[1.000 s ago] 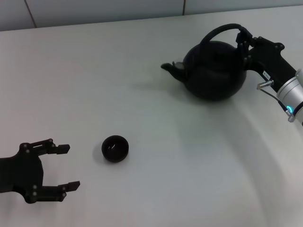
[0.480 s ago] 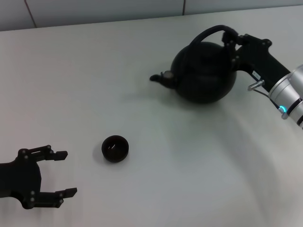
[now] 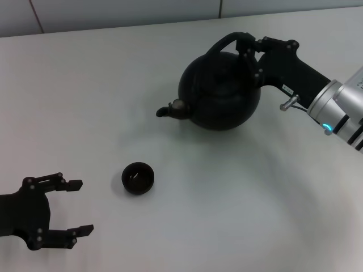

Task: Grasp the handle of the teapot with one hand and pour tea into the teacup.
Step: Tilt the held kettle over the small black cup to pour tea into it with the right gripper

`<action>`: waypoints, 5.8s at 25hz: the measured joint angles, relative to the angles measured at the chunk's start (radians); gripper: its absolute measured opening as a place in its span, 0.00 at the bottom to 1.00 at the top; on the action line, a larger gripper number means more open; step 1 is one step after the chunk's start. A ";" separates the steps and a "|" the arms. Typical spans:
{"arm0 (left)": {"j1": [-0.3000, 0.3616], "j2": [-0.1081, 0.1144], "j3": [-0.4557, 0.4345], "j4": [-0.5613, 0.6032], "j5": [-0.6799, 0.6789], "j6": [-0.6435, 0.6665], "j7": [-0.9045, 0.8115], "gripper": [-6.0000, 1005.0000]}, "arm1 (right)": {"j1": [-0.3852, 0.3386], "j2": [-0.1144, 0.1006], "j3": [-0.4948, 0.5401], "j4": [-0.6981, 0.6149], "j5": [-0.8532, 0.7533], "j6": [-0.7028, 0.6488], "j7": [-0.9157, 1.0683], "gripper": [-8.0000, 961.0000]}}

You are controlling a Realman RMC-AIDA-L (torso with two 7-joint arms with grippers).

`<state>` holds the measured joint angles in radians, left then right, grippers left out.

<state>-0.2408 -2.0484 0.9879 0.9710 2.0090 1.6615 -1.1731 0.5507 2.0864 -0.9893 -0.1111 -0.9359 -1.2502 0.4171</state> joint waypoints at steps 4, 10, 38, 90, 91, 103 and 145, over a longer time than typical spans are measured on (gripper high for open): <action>0.001 -0.004 -0.002 0.003 -0.001 0.005 0.006 0.86 | 0.003 -0.001 -0.063 -0.034 -0.002 0.002 0.006 0.10; 0.002 -0.006 -0.003 0.004 -0.002 0.006 0.006 0.86 | 0.017 0.000 -0.140 -0.065 -0.005 0.010 0.014 0.11; 0.001 -0.012 -0.017 0.005 -0.002 0.006 0.004 0.86 | -0.036 -0.002 -0.322 -0.298 -0.052 0.040 0.010 0.10; 0.003 -0.013 -0.022 0.003 0.005 0.000 0.006 0.86 | -0.031 0.000 -0.333 -0.363 -0.091 0.040 -0.139 0.10; 0.003 -0.013 -0.021 0.003 0.005 0.000 0.006 0.86 | -0.031 0.000 -0.336 -0.365 -0.090 0.040 -0.139 0.10; 0.011 -0.012 -0.022 0.000 0.005 0.000 0.006 0.86 | -0.037 0.002 -0.362 -0.389 -0.090 0.040 -0.154 0.10; 0.014 -0.013 -0.021 -0.005 0.007 -0.008 0.006 0.86 | -0.043 0.001 -0.374 -0.419 -0.102 0.039 -0.241 0.09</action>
<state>-0.2272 -2.0611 0.9664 0.9664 2.0157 1.6535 -1.1673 0.5075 2.0877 -1.3637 -0.5301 -1.0382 -1.2112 0.1761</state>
